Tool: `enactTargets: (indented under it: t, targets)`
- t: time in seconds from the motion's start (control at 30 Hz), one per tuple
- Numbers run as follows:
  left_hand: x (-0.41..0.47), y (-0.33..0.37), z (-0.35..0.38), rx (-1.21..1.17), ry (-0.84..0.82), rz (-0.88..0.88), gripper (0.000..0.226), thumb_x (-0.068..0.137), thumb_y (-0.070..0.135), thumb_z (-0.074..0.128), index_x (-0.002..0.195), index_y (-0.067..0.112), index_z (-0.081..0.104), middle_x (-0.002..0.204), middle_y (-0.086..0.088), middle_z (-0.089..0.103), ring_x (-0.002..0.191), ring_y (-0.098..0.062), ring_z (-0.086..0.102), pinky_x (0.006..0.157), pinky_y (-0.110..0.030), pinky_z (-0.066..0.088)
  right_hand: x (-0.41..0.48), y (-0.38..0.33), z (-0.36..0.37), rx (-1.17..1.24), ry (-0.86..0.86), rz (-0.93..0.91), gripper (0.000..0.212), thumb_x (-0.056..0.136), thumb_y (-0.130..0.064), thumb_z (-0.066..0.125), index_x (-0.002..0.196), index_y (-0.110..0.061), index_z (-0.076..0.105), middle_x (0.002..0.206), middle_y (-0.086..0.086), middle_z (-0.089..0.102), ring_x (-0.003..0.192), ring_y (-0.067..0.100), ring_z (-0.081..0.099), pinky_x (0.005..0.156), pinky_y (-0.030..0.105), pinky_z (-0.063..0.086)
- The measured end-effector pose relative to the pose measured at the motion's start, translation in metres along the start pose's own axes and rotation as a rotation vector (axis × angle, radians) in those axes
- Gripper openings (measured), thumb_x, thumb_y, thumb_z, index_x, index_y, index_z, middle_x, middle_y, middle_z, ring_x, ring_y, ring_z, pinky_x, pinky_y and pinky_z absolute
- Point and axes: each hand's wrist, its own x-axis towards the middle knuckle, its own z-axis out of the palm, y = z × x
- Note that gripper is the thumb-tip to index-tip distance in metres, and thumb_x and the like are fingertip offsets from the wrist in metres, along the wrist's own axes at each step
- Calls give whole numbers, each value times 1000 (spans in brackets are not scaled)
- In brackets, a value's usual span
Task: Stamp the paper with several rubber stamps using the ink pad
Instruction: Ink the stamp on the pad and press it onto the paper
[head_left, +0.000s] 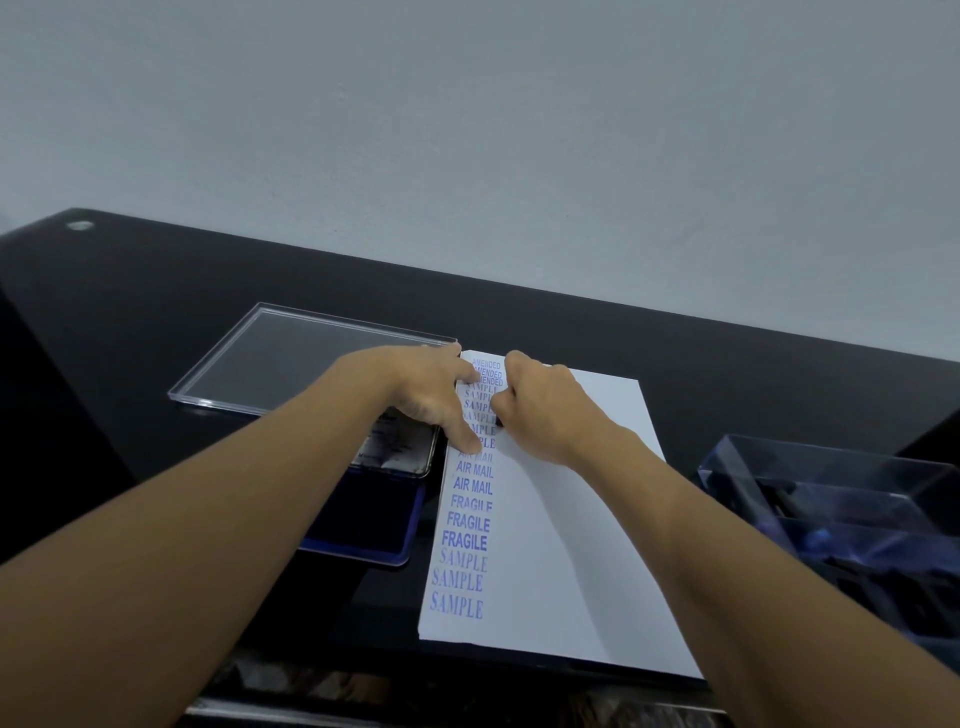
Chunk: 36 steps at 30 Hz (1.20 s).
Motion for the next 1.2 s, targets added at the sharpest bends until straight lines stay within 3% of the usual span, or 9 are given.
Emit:
enactTargets:
  t: [0.2,0.37,0.6,0.83,1.0,1.2]
  targets:
    - [0,0,0,11,1,0,101,78,50,80,158,24,25,163,0,15,148,-23,25,117,-36,25,-12,-5,-2,13,-5,-30,14,102,-26,47,96,-18,38,72,-8,43,59,10,46,47,17,27]
    - [1,0,0,7,1,1,101,78,51,80,159,24,25,163,1,15,148,-22,24,117,-37,25,-4,-4,-2,8,11,-5,29,101,-26,47,77,-26,30,85,0,54,63,14,49,49,20,31]
    - [0,0,1,10,8,0,100,78,51,80,158,25,25,164,3,13,149,-21,23,116,-35,24,-19,-9,-2,28,24,2,11,101,-21,42,93,-16,36,71,-1,44,60,13,43,47,25,27]
    - [1,-2,1,5,6,1,102,77,51,80,158,25,25,162,3,17,148,-20,24,117,-36,25,-8,-8,-5,17,13,25,29,101,-25,46,76,-25,30,77,-2,51,62,13,47,48,22,29]
    - [2,-2,1,11,1,-4,102,77,53,80,158,26,25,163,5,15,149,-21,23,118,-37,25,-18,-10,-3,31,11,6,11,101,-23,43,94,-16,38,72,-2,46,60,12,45,48,24,28]
    - [3,-3,1,24,4,-3,102,77,53,80,158,26,24,165,4,11,150,-21,19,120,-40,23,-11,-9,-4,21,7,35,16,100,-24,45,88,-18,37,77,1,50,62,13,47,49,24,30]
